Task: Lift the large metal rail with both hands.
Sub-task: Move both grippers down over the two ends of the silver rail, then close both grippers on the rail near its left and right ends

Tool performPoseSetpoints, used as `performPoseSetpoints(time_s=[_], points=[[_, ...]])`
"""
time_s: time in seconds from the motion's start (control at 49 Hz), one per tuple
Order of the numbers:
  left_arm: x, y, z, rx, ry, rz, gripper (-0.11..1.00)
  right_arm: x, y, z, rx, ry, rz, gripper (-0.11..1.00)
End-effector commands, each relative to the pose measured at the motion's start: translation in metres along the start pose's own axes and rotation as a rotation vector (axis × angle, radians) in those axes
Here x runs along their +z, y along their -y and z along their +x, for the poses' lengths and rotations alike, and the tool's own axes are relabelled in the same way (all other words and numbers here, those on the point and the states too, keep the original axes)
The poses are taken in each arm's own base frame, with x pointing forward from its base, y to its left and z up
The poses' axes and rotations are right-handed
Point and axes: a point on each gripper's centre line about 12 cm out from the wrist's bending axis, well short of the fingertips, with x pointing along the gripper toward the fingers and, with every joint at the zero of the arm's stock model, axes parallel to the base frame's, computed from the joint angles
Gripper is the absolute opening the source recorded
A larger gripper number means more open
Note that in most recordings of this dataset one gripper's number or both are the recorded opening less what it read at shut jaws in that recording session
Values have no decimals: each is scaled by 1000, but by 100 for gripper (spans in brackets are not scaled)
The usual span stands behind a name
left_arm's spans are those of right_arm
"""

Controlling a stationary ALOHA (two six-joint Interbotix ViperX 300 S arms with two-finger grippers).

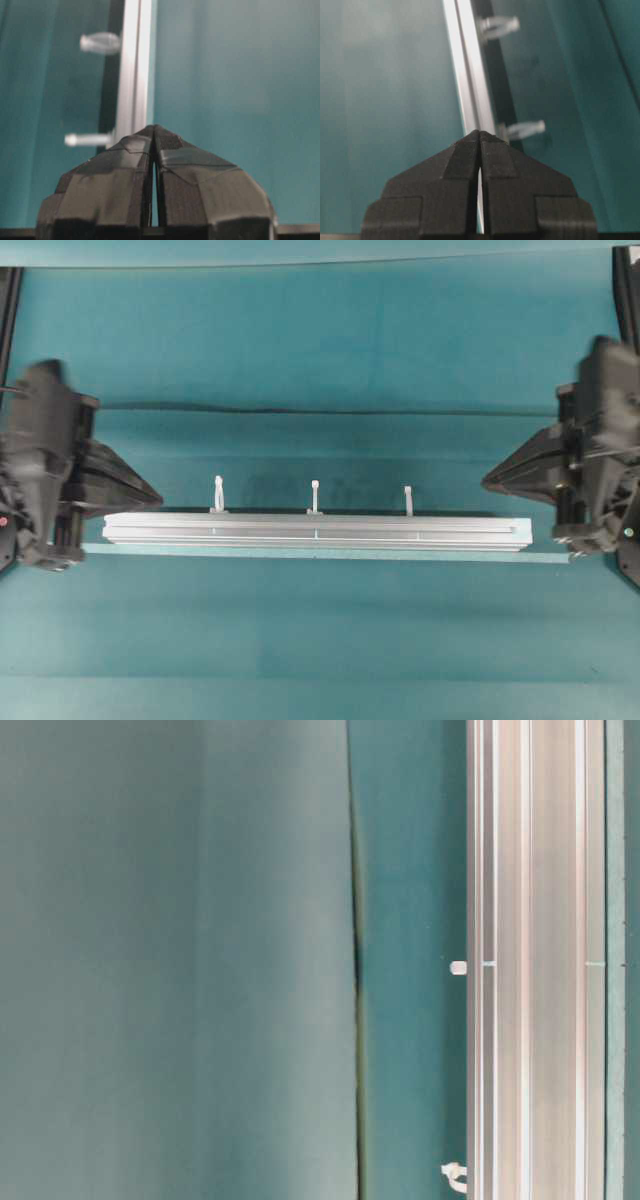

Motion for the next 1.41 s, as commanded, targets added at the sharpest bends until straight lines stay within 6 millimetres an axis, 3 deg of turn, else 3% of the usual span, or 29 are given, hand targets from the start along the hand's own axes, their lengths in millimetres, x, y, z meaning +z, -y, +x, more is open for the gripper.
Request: performPoseSetpoints(time_s=[0.0, 0.449, 1.001, 1.083, 1.185, 1.389], points=[[15, -2, 0, 16, -28, -5, -2, 6, -1, 8, -12, -68, 9, 0], [6, -6, 37, 53, -306, 12, -2, 3, 2, 48, -84, -448, -29, 0], [0, -4, 42, 52, -357, 22, 2, -4, -2, 63, -89, -504, -122, 1], [-3, -4, 43, 53, -365, 21, 11, -4, -4, 64, -83, -509, -135, 4], [-7, -4, 44, 54, -375, 16, 33, -6, -3, 67, -83, -519, -132, 14], [-13, -4, 50, 51, -391, 24, 90, -15, -1, 77, -92, -556, -141, 71]])
